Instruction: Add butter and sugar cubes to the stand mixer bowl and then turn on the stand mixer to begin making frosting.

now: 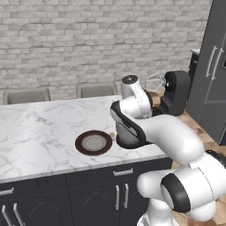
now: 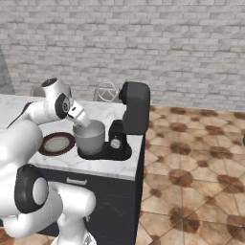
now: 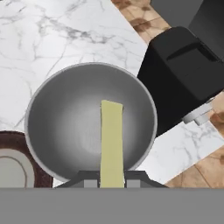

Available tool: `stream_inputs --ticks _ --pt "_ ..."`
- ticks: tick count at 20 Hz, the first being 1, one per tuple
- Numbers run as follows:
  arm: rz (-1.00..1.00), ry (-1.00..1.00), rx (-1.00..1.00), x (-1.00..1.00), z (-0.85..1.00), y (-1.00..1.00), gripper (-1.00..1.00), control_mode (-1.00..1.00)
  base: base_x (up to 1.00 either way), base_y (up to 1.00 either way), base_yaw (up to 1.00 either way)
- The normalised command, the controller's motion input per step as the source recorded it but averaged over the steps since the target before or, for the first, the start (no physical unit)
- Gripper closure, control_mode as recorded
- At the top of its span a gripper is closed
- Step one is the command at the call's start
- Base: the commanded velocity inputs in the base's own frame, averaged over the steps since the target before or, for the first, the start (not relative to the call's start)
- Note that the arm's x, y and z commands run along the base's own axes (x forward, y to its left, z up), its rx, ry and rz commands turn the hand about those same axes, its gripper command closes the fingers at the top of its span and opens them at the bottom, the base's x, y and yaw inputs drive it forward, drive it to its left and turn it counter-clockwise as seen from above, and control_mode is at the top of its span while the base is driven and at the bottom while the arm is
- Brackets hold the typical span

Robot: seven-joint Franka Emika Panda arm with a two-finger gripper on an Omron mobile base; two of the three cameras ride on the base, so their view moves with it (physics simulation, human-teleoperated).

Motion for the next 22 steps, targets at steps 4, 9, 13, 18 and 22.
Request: stream_inputs --ticks 4,9,13,18,22 --pt "0.00 0.06 0.00 0.13 -0.33 -0.08 1.00 -1.00 0.00 0.00 0.00" --pt "0.01 0.05 0.00 0.25 -0.35 0.00 1.00 -1.00 0.00 0.00 0.00" --pt "0.02 0.08 0.00 0.40 -0.39 0.00 1.00 -1.00 0.00 0.00 0.00" --pt "0.02 0.06 0.00 0.31 -0.34 0.00 1.00 -1.00 0.00 0.00 0.00" --pt "0.03 0.06 0.00 0.29 -0.39 0.00 1.00 -1.00 0.00 0.00 0.00"
